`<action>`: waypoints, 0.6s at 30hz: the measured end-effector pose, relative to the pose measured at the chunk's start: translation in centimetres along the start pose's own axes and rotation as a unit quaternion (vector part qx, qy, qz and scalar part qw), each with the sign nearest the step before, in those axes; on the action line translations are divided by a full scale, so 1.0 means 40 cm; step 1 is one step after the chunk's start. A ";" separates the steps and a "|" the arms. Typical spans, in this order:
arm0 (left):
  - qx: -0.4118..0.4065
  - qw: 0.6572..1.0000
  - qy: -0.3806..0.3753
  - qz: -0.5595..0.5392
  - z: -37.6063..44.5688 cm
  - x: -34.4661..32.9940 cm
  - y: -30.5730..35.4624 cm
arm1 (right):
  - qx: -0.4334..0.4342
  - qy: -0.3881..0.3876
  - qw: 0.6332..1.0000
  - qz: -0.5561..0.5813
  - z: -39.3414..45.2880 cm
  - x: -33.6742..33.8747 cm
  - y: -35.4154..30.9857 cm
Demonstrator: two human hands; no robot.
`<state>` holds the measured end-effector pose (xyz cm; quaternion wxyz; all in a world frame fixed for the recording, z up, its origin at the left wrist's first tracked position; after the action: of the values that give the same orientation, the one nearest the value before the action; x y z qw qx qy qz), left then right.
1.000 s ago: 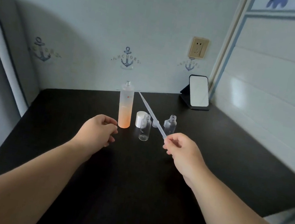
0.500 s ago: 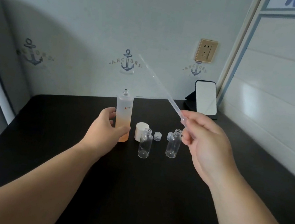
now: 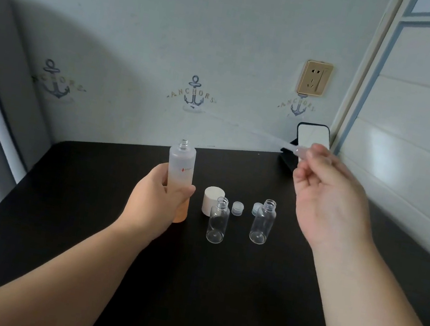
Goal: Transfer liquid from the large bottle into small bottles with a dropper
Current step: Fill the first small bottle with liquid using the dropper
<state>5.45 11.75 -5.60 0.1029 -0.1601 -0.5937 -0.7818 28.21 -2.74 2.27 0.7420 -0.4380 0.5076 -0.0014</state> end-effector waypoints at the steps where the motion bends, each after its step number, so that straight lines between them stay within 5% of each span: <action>1: -0.003 1.000 -0.001 0.001 -0.007 0.009 -0.002 | -0.001 -0.004 1.000 0.013 0.006 -0.005 0.000; 9: -0.037 0.999 -0.009 -0.032 -0.059 0.053 -0.013 | -0.015 0.019 0.996 0.090 0.016 0.048 0.031; 18: -0.071 0.997 -0.012 -0.007 -0.064 0.045 -0.008 | 0.041 0.011 0.999 -0.017 0.015 0.084 0.024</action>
<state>3.33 9.43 -5.82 0.0789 -0.1727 -0.5386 -0.8209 29.87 -3.25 -0.82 0.7533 -0.4158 0.5080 -0.0394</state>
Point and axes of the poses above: each hand's wrist, its own z-axis towards the middle knuckle, its own x-axis out of the back of the hand, y = z × x, the point moved 5 cm from there along z, towards the middle knuckle, and after that the axes turned 7 degrees about y, right-handed, at the moved point
